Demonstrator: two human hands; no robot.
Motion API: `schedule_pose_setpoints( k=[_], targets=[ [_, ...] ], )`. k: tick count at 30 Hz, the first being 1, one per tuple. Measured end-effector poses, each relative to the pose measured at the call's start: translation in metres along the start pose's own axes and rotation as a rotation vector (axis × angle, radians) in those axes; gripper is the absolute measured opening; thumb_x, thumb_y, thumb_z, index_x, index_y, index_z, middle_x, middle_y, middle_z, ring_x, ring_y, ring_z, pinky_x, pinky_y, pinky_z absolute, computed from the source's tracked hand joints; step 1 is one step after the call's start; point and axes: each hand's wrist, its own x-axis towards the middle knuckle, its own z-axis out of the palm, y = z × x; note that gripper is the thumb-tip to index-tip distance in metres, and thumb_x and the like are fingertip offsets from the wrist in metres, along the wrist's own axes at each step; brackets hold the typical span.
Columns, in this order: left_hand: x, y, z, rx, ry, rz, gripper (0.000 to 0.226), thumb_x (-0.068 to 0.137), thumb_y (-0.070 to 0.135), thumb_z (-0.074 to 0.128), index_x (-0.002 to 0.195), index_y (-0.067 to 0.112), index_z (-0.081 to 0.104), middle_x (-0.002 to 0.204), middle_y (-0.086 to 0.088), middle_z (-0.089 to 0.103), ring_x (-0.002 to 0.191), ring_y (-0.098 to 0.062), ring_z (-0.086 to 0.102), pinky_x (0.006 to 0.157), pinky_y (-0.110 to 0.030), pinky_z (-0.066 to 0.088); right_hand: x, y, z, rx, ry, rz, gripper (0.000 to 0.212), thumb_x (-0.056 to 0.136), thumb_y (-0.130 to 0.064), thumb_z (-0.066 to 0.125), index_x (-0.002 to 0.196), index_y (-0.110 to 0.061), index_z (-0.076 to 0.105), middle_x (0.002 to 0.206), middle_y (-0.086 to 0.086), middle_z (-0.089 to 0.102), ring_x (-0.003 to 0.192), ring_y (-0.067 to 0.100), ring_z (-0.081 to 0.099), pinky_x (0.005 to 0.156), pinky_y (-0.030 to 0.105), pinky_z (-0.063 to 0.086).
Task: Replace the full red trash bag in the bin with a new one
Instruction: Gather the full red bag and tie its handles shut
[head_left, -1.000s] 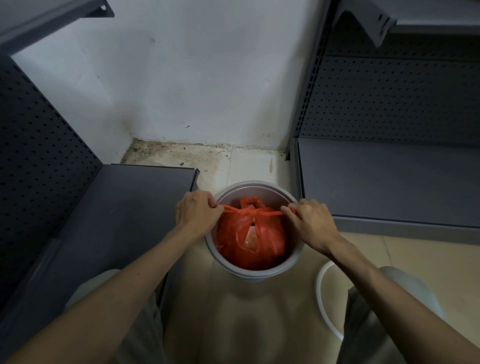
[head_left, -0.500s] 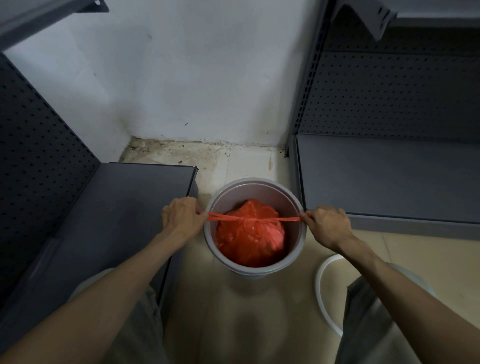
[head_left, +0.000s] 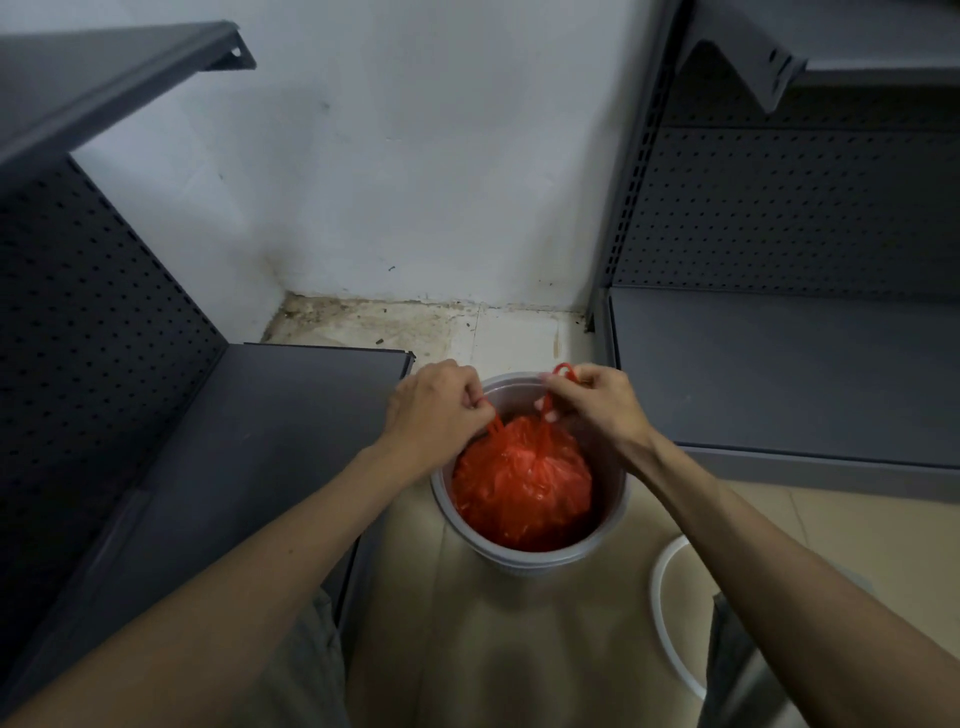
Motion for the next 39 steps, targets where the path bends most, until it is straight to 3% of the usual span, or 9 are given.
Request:
schedule_pose_setpoints(
  k=[5,9,13,17,24,28,32,36,39],
  targets=[
    [0.003,0.02,-0.001,-0.011,-0.037,0.084,0.007,0.08,0.028,0.065,0.076,0.022,0.065,0.079,0.009,0.061,0.079,-0.012,0.058,0.075,-0.033,0.047,0.004,-0.006,0.015,-0.153,-0.119,0.0,0.018,0.08,-0.007,0.076,0.088,0.007,0.068,0.072,0.008,0.069,0.055,0.004,0.06,0.054,0.014,0.05],
    [0.004,0.025,-0.001,0.017,-0.045,0.18,0.009,0.083,0.025,0.063,0.074,0.024,0.061,0.077,0.008,0.057,0.077,-0.013,0.055,0.075,-0.036,0.048,0.003,-0.002,0.013,-0.23,-0.247,-0.027,0.032,0.078,0.021,0.055,0.105,0.009,0.066,0.08,0.004,0.068,0.067,0.004,0.065,0.061,0.013,0.053],
    [0.009,0.024,0.001,0.022,-0.03,0.234,0.009,0.088,0.027,0.062,0.083,0.021,0.066,0.082,0.007,0.057,0.081,-0.014,0.054,0.076,-0.034,0.046,-0.003,-0.002,0.017,-0.451,-0.336,-0.123,0.024,0.082,0.012,0.054,0.089,-0.001,0.073,0.057,-0.017,0.065,0.049,-0.007,0.055,0.055,0.012,0.043],
    [0.016,0.022,0.005,0.011,-0.05,0.227,0.01,0.091,0.03,0.061,0.089,0.022,0.068,0.09,0.007,0.058,0.086,-0.012,0.055,0.074,-0.032,0.044,-0.005,0.006,0.018,-0.521,-0.364,-0.136,0.015,0.079,-0.012,0.069,0.086,0.001,0.069,0.08,0.012,0.071,0.071,0.02,0.065,0.073,0.044,0.055],
    [0.016,0.009,0.025,-0.338,-0.191,0.02,0.007,0.088,0.029,0.067,0.092,0.024,0.067,0.095,0.008,0.065,0.092,-0.014,0.062,0.08,-0.031,0.05,-0.014,0.007,0.006,-0.363,-0.393,-0.064,0.023,0.095,-0.023,0.059,0.102,-0.006,0.072,0.068,-0.002,0.068,0.053,0.022,0.062,0.057,0.029,0.054],
    [0.01,0.0,0.047,-0.605,-0.431,-0.154,0.037,0.086,0.012,0.072,0.122,0.015,0.062,0.12,-0.001,0.067,0.062,-0.001,0.064,0.048,-0.017,0.047,-0.014,0.01,0.001,-0.281,-0.339,-0.011,0.012,0.091,-0.013,0.064,0.087,-0.01,0.074,0.071,-0.003,0.072,0.058,0.027,0.063,0.061,0.028,0.055],
    [0.006,-0.001,0.066,-0.587,-0.487,-0.162,0.046,0.084,0.006,0.073,0.127,0.013,0.059,0.131,-0.005,0.059,0.04,-0.006,0.053,0.036,-0.023,0.039,-0.015,0.013,-0.003,-0.276,-0.324,-0.015,0.016,0.088,-0.002,0.065,0.096,0.009,0.072,0.083,0.021,0.072,0.061,0.019,0.059,0.061,0.022,0.053],
    [0.005,-0.001,0.076,-0.467,-0.426,-0.111,0.036,0.079,0.011,0.079,0.113,0.015,0.068,0.113,-0.002,0.068,0.063,-0.003,0.059,0.06,-0.013,0.045,-0.018,0.018,-0.008,-0.277,-0.276,-0.028,0.013,0.083,0.004,0.068,0.094,0.01,0.073,0.069,0.002,0.072,0.062,0.012,0.061,0.059,0.017,0.053],
    [0.005,0.0,0.081,-0.362,-0.379,-0.087,0.026,0.076,0.017,0.081,0.099,0.017,0.069,0.096,-0.001,0.07,0.091,-0.016,0.065,0.08,-0.025,0.05,-0.022,0.019,-0.009,-0.363,-0.268,-0.074,0.011,0.081,0.005,0.069,0.091,0.008,0.074,0.075,0.01,0.071,0.06,0.0,0.06,0.063,0.013,0.051]
  ],
)
